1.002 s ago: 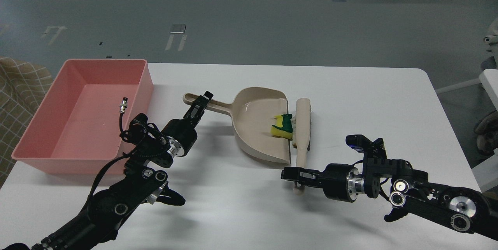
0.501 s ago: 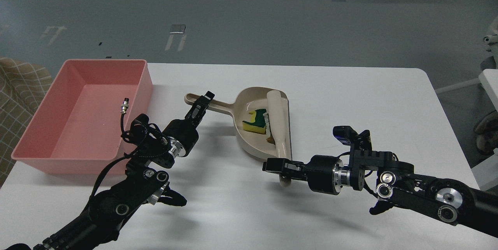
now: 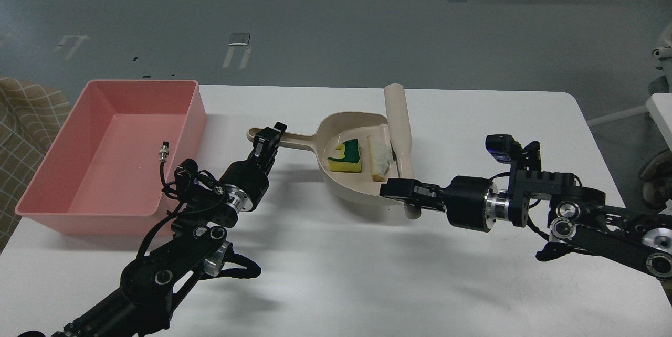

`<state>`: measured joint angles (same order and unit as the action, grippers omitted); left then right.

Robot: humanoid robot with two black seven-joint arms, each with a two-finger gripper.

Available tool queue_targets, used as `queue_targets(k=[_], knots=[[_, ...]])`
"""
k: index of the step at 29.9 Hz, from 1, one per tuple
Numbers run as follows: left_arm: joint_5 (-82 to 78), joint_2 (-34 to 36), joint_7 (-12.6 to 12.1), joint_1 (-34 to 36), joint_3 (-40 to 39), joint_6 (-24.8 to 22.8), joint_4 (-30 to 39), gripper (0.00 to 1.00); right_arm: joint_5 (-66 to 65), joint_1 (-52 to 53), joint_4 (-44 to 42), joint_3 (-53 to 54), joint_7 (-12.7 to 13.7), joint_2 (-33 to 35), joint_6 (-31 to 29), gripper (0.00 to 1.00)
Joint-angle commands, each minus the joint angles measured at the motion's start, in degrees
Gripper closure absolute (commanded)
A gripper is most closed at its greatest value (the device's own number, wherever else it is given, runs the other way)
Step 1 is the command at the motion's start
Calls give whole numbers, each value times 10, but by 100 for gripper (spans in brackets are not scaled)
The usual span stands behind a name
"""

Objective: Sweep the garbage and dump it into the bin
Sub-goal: 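Sweep the brush bristles across the dustpan toward the left gripper, then lift the dustpan with the left gripper and tip it over the pink bin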

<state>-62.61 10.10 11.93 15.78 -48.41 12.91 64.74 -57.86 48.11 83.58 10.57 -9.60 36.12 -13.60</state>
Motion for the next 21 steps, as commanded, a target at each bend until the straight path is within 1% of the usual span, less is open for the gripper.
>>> queue_targets(k=[1, 5, 9, 14, 19, 21], knots=[[34, 0, 9, 2, -1, -1, -1, 100, 6, 2, 1, 32, 2, 47, -6, 100], [53, 1, 20, 6, -2, -2, 0, 100, 14, -2, 3, 46, 3, 111, -16, 100], [66, 1, 22, 9, -13, -2, 0, 100, 15, -15, -3, 45, -2, 158, -21, 100], [70, 14, 17, 16, -33, -5, 15, 100, 14, -69, -3, 46, -5, 179, -23, 100], [93, 83, 6, 25, -49, -6, 72, 100, 13, -97, -2, 46, -6, 178, -19, 100], [117, 126, -4, 25, -50, -6, 104, 100, 13, -98, -3, 46, -6, 173, -19, 100]])
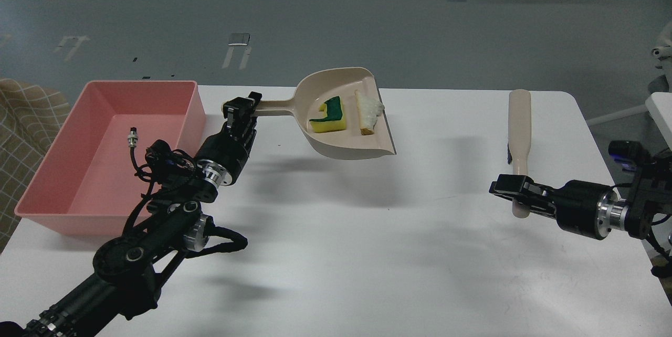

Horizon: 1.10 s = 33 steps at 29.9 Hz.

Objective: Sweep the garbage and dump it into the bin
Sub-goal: 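Lift the dustpan with the left gripper and tip it over the pink bin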

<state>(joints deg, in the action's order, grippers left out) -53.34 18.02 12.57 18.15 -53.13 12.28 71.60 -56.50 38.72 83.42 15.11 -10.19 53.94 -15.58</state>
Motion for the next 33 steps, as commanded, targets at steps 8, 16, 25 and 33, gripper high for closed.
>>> queue_targets(k=[8, 16, 25, 33], knots=[[122, 239, -15, -30, -68, -15, 122, 100, -1, -5, -2, -1, 1, -21, 2, 100], [166, 327, -7, -177, -237, -126, 87, 100, -1, -10, -1, -3, 1, -22, 2, 100], [146, 356, 30, -299, -361, -218, -33, 100, -1, -13, -2, -2, 1, -36, 3, 100], [-21, 425, 126, -343, -365, -208, -60, 100, -2, -15, -2, -2, 1, -41, 3, 100]])
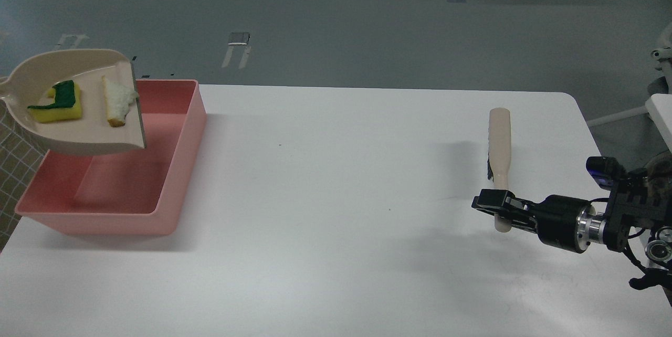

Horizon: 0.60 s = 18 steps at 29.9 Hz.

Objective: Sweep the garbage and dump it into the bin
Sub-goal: 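Lift the dustpan with the left gripper and tip it over the pink bin, then lower the empty dustpan back onto the table with the left gripper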

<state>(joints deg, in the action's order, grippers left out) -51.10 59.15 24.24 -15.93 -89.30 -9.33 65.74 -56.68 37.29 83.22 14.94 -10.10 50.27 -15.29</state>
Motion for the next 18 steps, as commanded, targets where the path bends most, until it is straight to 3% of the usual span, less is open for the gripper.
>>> queue_targets(k=[1, 6, 11, 18], knots=[[-51, 18, 10, -2, -3, 12, -1, 100, 0, 1, 0, 0, 0, -6, 0, 100], [-122, 43, 20, 0, -4, 41, 10, 100, 0, 2, 0, 0, 2, -11, 0, 100], [-273, 79, 35, 5, 4, 135, 15, 100, 0, 3, 1, 1, 2, -11, 0, 100], [-335, 89, 36, 10, 0, 200, 15, 100, 0, 5, 3, 2, 2, -11, 0, 100]])
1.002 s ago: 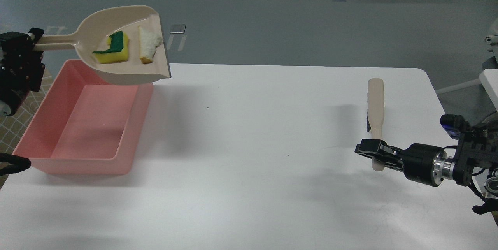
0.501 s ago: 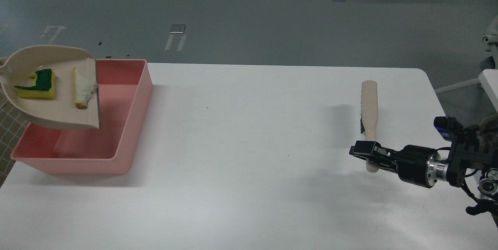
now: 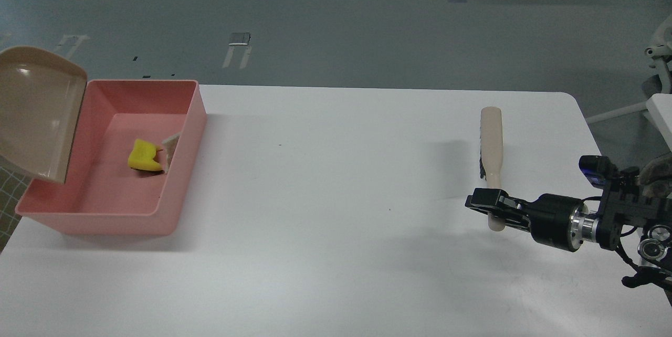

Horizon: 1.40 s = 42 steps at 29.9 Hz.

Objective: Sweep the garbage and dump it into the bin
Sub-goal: 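Lower the empty dustpan back onto the table with the left gripper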

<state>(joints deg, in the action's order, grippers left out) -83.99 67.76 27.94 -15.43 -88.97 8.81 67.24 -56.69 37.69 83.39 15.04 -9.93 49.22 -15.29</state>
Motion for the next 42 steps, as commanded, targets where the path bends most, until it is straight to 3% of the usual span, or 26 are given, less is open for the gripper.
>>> queue_targets(k=[1, 5, 8, 10, 11, 13, 14, 18, 20, 22, 28, 32, 34, 38, 42], knots=[[-3, 4, -1, 10, -5, 21, 1, 100, 0, 1, 0, 0, 0, 0, 0, 100], [72, 8, -3, 83, -3, 10, 25, 100, 0, 1, -1, 0, 0, 0, 0, 100], [138, 7, -13, 127, 0, -40, 53, 100, 0, 1, -1, 0, 0, 0, -1, 100], [180, 1, -67, 172, -3, -114, 96, 100, 0, 3, -2, 0, -1, 1, -1, 100], [190, -1, -84, 189, -3, -128, 106, 100, 0, 4, -2, 0, 0, 1, -1, 100], [225, -37, -144, 262, 6, -177, 133, 100, 0, 4, -2, 1, 0, 1, -1, 100], [226, -37, -144, 262, 6, -178, 133, 100, 0, 4, -2, 1, 0, 1, -1, 100], [226, -196, -249, 377, 69, -229, 148, 100, 0, 3, -2, 0, 0, 2, -1, 100], [224, -254, -274, 407, 118, -223, 141, 100, 0, 2, -2, 0, 0, 3, -1, 100], [219, -285, -276, 414, 145, -215, 140, 100, 0, 3, -2, 0, 0, 4, -1, 100], [201, -401, -277, 432, 264, -125, 98, 100, 0, -1, -2, 0, 0, 7, -1, 100], [199, -469, -267, 437, 322, -73, 39, 100, 0, -2, -1, 0, 0, 7, -1, 100], [196, -486, -255, 437, 336, -63, 18, 100, 0, -3, 0, 0, 0, 7, -1, 100], [165, -527, -200, 435, 380, -19, -58, 100, 0, -3, 0, 0, 0, 6, -1, 100], [164, -540, -176, 431, 402, 9, -84, 100, 0, -3, 0, -1, 0, 5, -1, 100]])
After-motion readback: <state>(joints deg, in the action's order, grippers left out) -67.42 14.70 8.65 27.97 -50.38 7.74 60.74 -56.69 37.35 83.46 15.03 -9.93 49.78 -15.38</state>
